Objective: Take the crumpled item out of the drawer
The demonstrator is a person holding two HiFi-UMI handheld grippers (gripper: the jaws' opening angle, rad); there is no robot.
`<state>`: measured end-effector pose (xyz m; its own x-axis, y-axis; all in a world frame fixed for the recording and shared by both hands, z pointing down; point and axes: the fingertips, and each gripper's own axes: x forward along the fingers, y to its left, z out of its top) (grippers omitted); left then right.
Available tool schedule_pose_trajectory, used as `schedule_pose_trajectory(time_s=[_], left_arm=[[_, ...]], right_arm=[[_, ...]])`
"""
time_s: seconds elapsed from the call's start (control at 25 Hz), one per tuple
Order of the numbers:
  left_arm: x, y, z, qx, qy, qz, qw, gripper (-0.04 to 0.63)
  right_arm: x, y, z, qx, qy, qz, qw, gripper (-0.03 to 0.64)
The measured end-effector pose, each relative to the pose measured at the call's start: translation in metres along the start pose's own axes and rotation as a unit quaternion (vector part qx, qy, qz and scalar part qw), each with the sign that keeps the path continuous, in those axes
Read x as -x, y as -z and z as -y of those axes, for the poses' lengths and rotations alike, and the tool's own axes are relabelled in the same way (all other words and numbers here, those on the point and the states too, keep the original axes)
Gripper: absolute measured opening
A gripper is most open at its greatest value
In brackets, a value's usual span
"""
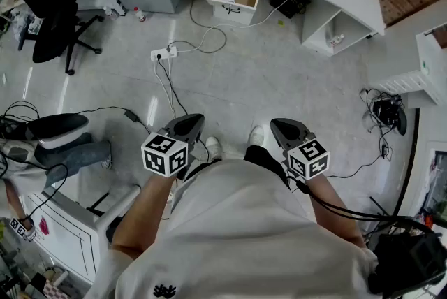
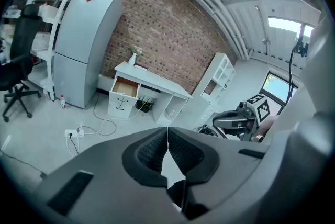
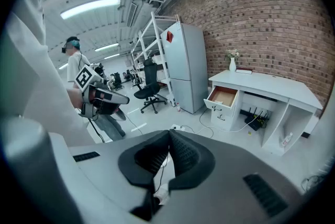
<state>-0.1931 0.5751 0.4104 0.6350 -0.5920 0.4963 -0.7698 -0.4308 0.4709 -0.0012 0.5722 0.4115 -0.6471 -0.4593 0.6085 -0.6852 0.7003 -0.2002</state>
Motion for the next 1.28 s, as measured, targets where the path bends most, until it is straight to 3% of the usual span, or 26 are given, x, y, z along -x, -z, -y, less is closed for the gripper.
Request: schedule_pose_trajectory(time_s=[0.24, 0.56, 0.92, 1.28], left_arm=[[0.008, 0.004, -0.017, -0.003, 0.004, 0.002, 1.0, 0.025], [-0.027, -0.01, -0.018, -0.016, 0.028, -0.014, 0.9994, 0.025], [-0.123, -0.074, -0.044, -0.019, 0.002, -0.036, 0.9992, 0.026], [-0.274, -0.196, -0.087, -0.037, -0.035, -0.054, 0.9972, 0.037]], right_arm=[[-0.016, -0.008, -0.016, 0.01, -0.002, -0.007, 1.0, 0.029], [-0.022, -0.021, 0.009, -0.014, 0.01, -0.008, 1.0, 0.029], [-0.067, -0.062, 0.12, -0.018, -0.014, -0.002, 1.0, 0.029], [-0.121, -0.135, 0.274, -0.002, -0.048, 0.003, 0.999, 0.106]])
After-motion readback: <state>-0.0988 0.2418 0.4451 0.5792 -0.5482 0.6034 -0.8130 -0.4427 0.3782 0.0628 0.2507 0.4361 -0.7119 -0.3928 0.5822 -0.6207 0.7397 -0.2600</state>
